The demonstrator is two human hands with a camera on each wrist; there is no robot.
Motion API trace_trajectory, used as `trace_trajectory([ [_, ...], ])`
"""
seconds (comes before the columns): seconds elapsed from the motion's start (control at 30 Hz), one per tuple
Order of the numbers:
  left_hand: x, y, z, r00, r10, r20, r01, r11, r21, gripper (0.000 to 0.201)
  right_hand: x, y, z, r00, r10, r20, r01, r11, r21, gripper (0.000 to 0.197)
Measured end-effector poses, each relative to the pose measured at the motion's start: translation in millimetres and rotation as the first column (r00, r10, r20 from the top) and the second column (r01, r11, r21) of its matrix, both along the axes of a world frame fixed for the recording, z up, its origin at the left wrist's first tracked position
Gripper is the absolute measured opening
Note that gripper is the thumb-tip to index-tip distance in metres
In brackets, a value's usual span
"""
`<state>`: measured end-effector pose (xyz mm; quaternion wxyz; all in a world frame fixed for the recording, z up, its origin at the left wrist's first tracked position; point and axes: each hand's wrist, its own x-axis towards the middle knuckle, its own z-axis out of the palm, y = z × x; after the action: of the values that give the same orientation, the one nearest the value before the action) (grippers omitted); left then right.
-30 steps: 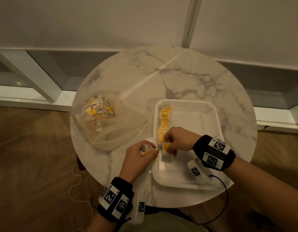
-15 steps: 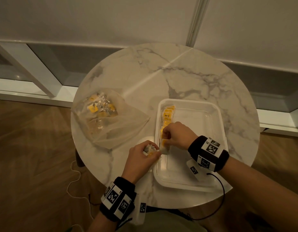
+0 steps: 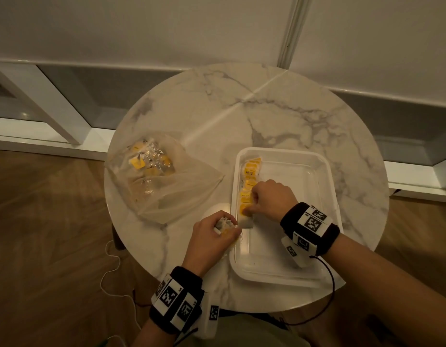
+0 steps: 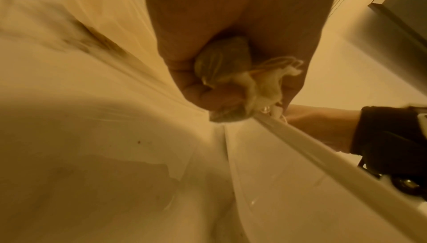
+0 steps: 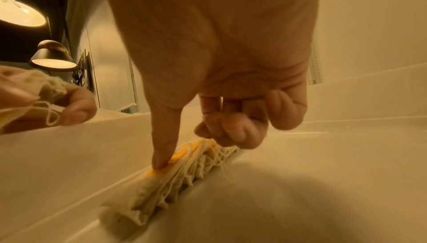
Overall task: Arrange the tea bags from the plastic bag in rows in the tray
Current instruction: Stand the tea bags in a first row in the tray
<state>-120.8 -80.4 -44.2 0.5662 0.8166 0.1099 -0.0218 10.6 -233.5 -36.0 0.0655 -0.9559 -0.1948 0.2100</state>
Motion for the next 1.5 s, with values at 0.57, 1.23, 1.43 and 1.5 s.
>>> trace_trajectory([
  [0.57, 1, -1, -1, 1.0, 0.0, -0.003, 0.0, 1.0, -0.007, 0.002, -1, -14, -16, 0.961, -0.143, -0.235, 0.163, 0.984, 0.068, 0.048],
  [1.23, 3, 0, -4, 1.0, -0.004, -0.012, 0.004, 1.0, 0.015, 0.015, 7, -18, -21, 0.941, -0.216, -0.261, 0.253, 0.961, 0.115, 0.055],
  [1.43, 5, 1, -4, 1.0, 0.0, -0.02, 0.001, 1.0, 0.018, 0.014, 10, -17, -12, 0.914, -0.209, -0.346, 0.276, 0.949, 0.155, 0.056],
  [1.5, 6, 0, -5, 1.0, 0.007, -0.03, -0.007, 1.0, -0.016, 0.016, 11, -16, -14, 0.926, -0.236, -0.295, 0.296, 0.939, 0.176, 0.051],
])
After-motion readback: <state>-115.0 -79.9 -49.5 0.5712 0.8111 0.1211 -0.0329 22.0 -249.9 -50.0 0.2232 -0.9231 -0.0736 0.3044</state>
